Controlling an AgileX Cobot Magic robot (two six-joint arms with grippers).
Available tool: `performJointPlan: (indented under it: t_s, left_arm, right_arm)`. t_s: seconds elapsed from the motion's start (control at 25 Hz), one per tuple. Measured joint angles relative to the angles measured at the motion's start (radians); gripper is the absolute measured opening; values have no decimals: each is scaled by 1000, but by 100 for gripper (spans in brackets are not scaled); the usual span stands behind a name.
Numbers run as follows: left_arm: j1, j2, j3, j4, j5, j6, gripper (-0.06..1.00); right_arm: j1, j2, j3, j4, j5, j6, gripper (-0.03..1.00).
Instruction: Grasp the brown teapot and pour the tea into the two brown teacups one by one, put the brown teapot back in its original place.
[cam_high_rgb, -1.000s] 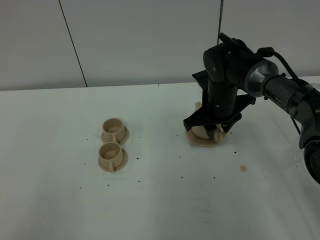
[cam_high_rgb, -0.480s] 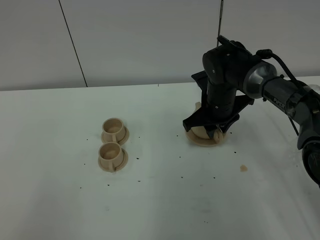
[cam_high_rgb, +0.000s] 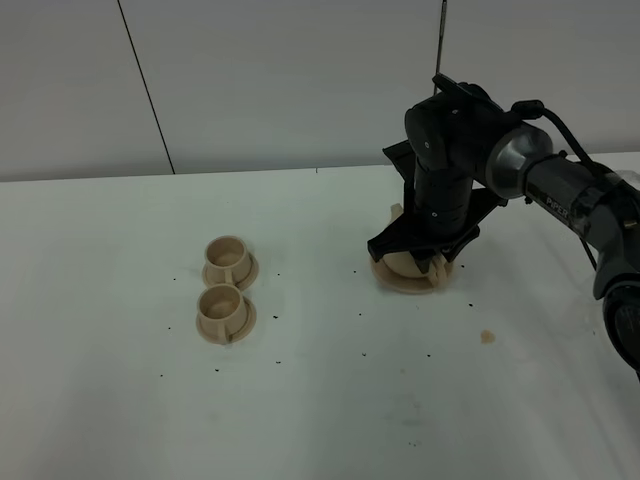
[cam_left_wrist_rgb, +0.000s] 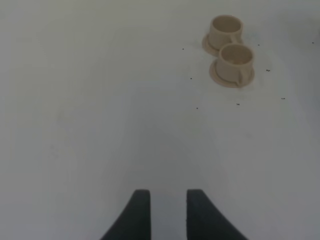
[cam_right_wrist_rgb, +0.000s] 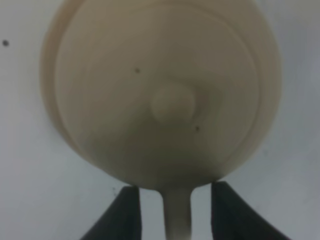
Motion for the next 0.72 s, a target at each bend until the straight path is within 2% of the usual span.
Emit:
performJointPlan:
  t_s: [0.72]
  left_arm:
    - [0, 0, 0, 0, 0, 0, 25]
  right_arm:
    - [0, 3, 0, -6, 3, -42, 10]
